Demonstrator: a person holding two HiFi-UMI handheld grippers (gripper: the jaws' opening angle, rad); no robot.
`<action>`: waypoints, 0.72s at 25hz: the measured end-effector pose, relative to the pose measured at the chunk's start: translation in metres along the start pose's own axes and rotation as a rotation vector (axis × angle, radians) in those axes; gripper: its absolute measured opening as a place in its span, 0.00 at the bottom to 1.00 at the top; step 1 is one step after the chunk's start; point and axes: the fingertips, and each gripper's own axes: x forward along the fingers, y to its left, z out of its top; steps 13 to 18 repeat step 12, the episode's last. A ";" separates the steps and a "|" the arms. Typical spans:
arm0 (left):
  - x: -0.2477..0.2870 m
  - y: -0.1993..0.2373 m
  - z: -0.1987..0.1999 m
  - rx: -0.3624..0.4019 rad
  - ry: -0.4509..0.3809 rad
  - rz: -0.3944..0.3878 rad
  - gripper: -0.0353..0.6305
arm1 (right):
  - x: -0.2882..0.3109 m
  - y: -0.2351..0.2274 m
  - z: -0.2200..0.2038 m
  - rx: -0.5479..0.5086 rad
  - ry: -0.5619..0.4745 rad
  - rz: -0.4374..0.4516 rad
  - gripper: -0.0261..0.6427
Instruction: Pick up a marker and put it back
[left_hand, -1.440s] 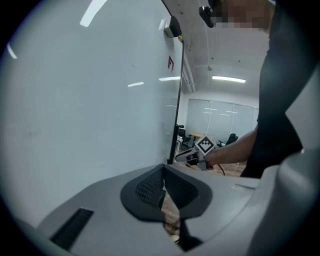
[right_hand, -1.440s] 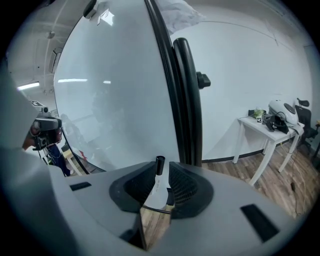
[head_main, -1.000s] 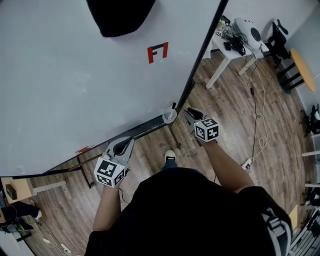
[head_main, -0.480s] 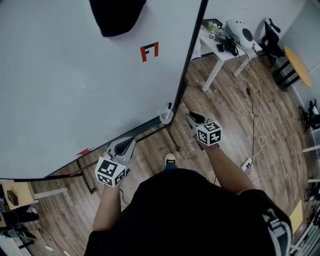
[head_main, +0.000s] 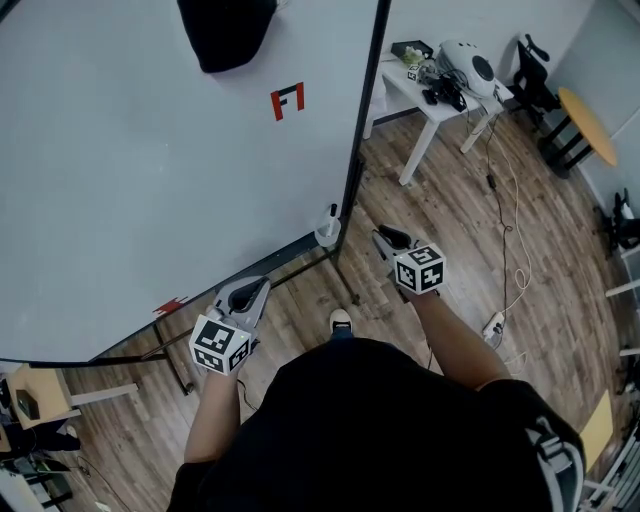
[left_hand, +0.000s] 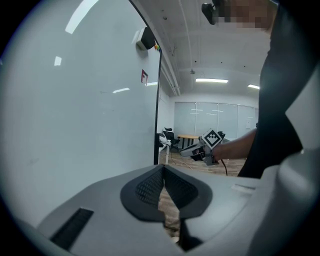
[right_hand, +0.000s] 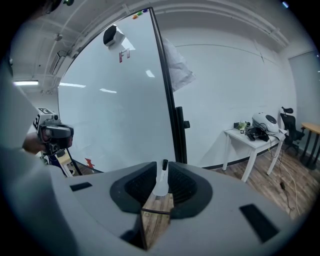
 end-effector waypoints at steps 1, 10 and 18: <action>0.000 -0.002 0.000 0.003 0.000 -0.004 0.07 | -0.002 0.000 0.000 0.000 -0.002 -0.002 0.14; -0.007 -0.019 -0.004 0.013 0.002 -0.023 0.07 | -0.022 0.000 -0.003 0.002 -0.009 -0.021 0.13; -0.009 -0.024 -0.004 0.014 0.003 -0.024 0.07 | -0.027 0.001 -0.004 0.003 -0.010 -0.022 0.13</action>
